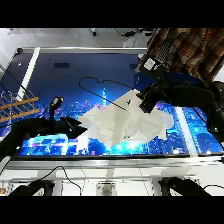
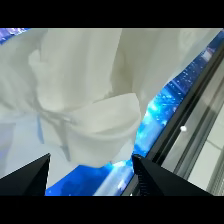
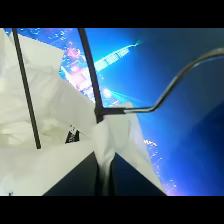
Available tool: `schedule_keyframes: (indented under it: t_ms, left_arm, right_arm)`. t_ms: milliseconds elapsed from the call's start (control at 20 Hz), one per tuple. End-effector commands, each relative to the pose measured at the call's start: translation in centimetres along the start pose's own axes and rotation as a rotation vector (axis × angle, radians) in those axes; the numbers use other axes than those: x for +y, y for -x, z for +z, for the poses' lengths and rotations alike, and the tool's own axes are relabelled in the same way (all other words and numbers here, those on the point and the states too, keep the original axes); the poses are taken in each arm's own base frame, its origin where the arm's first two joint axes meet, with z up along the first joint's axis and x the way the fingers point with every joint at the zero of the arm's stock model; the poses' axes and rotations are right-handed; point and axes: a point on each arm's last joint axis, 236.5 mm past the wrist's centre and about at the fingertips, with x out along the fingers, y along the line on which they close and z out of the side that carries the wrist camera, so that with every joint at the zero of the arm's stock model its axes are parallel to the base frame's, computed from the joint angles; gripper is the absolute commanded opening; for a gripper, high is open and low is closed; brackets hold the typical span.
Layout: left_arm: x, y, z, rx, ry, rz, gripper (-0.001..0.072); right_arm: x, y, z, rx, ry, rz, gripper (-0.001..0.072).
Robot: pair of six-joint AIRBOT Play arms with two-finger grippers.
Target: Fold the clothes and pants, and hang the long-sleeved shirts on hangers.
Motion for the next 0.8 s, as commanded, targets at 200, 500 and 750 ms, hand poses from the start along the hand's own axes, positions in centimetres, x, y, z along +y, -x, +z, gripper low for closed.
schedule_keyframes:
  t_ms: [200, 500, 750]
  left_arm:
    - [2.4, -6.2, -0.5, 0.056, 0.089, -0.219, 0.0609]
    - [5.1, -8.0, 2.8, 0.036, 0.004, -0.209, 0.0609]
    - [3.4, -9.4, 2.6, 0.069, -0.036, -0.249, 0.0582]
  right_arm:
    - [2.7, 2.0, 1.0, -0.039, -0.023, 0.088, 0.0042]
    - [4.1, 3.7, 1.7, -0.066, -0.024, 0.121, 0.0042]
    - [4.4, 3.9, 1.7, -0.07, -0.025, 0.132, 0.0042]
